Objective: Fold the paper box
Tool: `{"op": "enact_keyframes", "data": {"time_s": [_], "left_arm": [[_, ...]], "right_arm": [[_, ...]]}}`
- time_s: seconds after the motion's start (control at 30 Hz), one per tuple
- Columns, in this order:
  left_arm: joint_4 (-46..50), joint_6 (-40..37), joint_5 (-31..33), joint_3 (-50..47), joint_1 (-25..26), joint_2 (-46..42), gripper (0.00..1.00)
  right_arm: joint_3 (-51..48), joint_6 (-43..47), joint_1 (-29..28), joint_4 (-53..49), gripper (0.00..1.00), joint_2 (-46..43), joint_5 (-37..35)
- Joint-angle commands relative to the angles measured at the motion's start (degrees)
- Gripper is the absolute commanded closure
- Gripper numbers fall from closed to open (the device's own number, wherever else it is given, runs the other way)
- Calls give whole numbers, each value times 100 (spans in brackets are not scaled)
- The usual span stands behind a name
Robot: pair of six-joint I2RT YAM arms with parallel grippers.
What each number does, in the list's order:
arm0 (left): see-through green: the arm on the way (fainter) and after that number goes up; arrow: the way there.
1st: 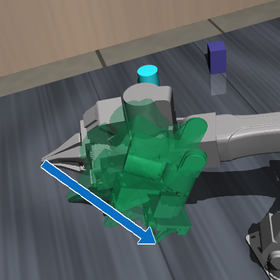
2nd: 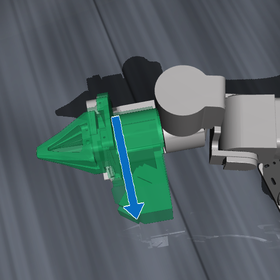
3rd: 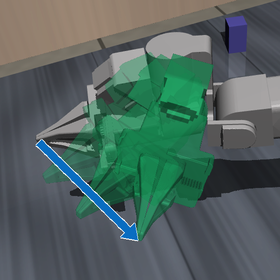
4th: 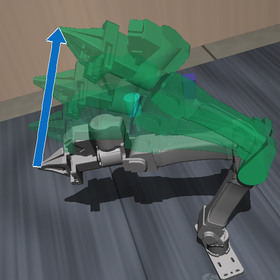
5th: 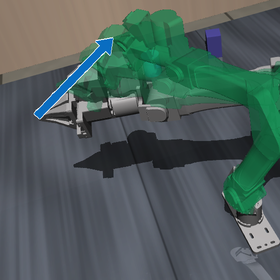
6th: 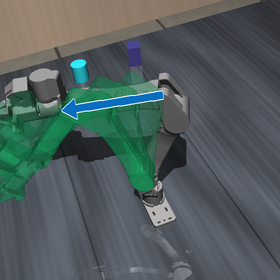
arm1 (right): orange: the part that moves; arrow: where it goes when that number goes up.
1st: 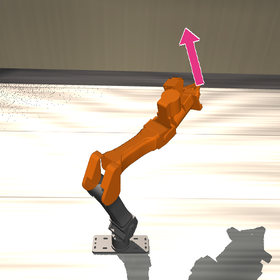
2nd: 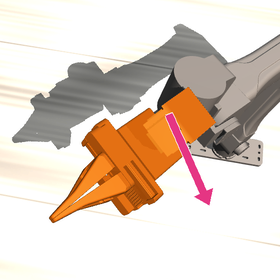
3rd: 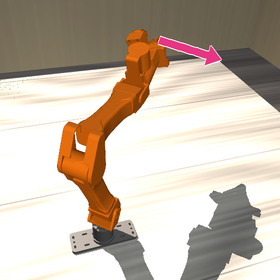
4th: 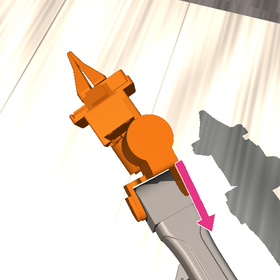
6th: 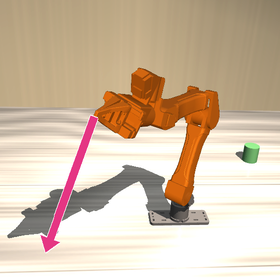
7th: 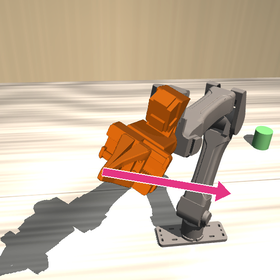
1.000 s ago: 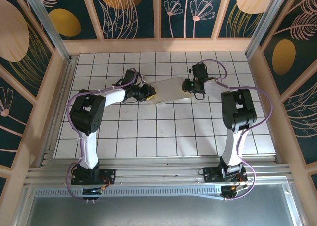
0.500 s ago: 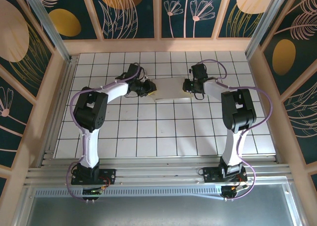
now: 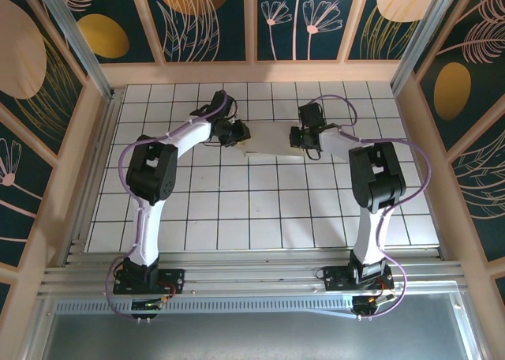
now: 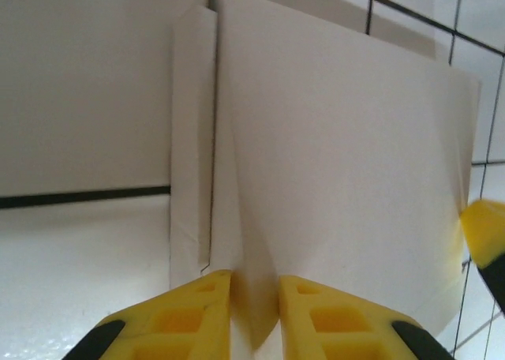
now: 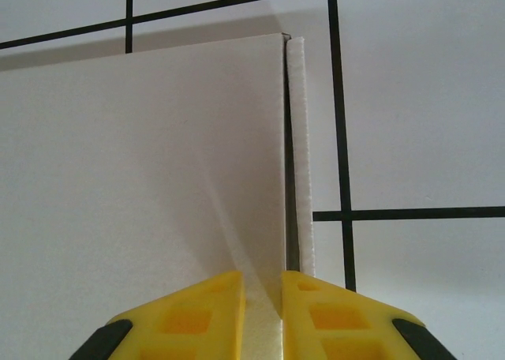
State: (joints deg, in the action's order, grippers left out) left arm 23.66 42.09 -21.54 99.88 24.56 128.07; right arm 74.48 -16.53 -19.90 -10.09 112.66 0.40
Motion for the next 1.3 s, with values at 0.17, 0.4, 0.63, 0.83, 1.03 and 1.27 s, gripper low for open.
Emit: {"op": "enact_keyframes", "data": {"time_s": [0.17,0.4,0.63,0.83,1.03,1.27], "left_arm": [[546,854,153,886,313,550,81],[1840,-676,1582,1889,366,677,71],[2165,-1558,1941,2095,316,471,53],[2534,-1835,2633,2212,208,252,48],[2512,-1774,1840,1998,194,53,54],[2413,-1421,1139,2055,138,296,67]], "right_arm": [[-76,-486,-599,6,80,-191,320],[26,-388,-586,-216,77,-272,-96],[329,-232,-421,-526,75,-283,-280],[757,-175,-316,-799,71,-271,-273],[888,-311,-149,-771,69,-329,205],[648,-289,-117,-725,70,-280,258]]}}
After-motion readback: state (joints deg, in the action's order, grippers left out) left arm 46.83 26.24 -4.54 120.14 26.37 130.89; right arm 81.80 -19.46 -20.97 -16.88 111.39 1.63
